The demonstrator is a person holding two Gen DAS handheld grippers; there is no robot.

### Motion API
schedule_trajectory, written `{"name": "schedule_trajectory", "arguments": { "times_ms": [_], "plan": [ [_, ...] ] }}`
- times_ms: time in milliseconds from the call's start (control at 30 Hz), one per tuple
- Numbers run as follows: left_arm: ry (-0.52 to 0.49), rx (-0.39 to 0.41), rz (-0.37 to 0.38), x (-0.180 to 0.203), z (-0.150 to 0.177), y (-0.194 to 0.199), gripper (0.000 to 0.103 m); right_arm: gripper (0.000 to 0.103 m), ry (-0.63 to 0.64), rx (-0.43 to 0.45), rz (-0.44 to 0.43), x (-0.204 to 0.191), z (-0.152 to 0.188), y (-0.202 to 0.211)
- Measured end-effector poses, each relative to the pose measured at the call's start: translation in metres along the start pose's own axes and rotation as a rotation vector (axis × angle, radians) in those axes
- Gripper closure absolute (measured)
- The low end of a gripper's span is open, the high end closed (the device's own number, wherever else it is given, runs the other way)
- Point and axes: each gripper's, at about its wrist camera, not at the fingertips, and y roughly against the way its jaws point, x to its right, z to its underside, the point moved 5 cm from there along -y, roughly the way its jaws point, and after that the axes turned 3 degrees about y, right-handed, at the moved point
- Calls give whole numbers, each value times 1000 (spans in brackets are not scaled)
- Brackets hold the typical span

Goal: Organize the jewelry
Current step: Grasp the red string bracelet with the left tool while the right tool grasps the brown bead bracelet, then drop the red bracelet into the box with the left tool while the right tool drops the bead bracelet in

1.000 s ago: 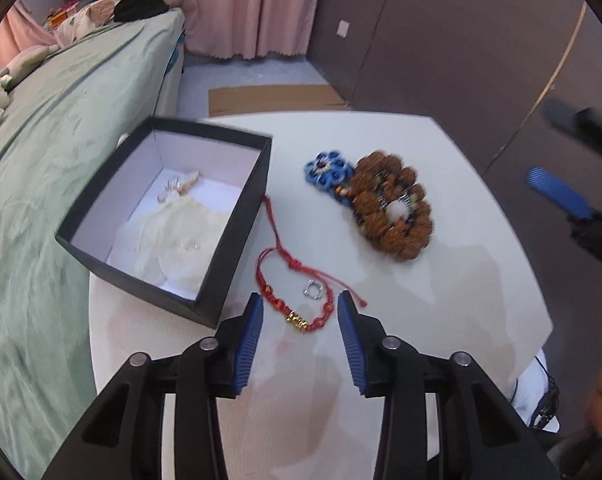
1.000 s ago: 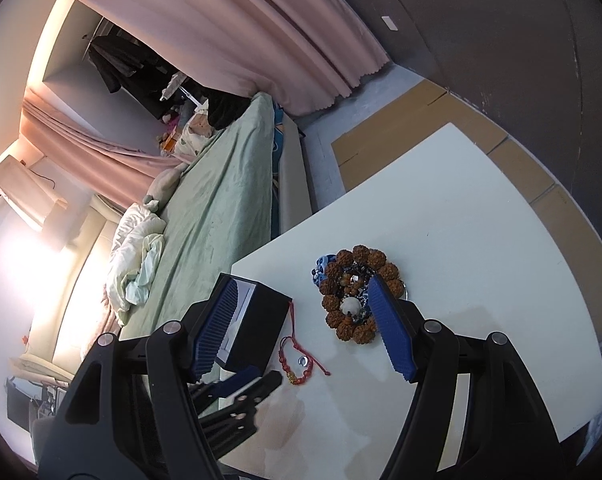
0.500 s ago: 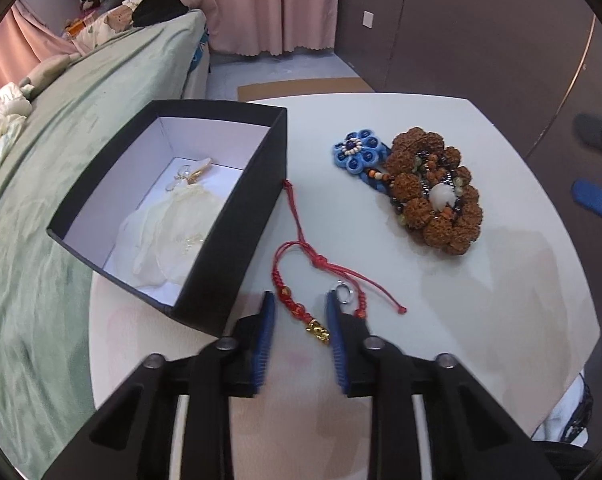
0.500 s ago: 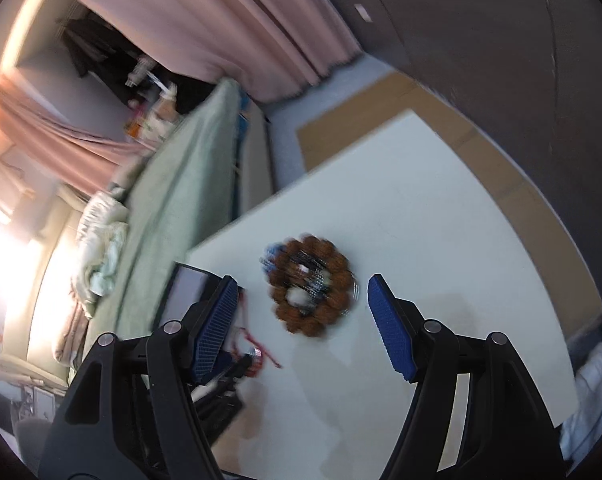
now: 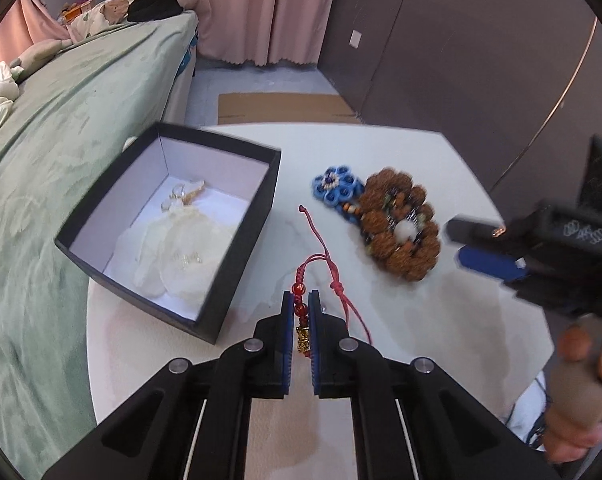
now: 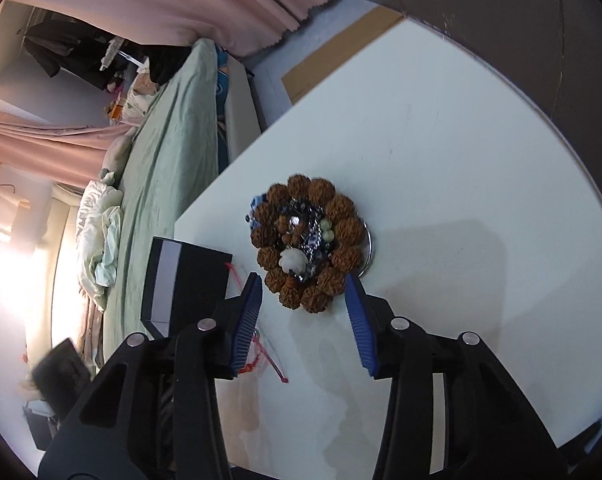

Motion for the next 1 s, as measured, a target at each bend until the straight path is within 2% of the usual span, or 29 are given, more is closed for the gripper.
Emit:
{"name": "schedule_trajectory", "arguments": {
  "times_ms": [233,533,600,667,1000],
  "plan": [
    [24,60,64,-2,-15,25,98,71,-56,-25,28,8,4,-17],
    [53,107,105,-9,-22,47,98,73,-98,-18,57,16,6,-27],
    [62,113,108,-12,-23,50,98,78,-103,-9,67,16,6,-27],
    [66,119,110,-16,-24,53,98,85,-121,8,57,18,5,-25],
    [106,166,117,-32,-34,69,98,85,-7,152,-65,-19,-3,19]
  ]
}}
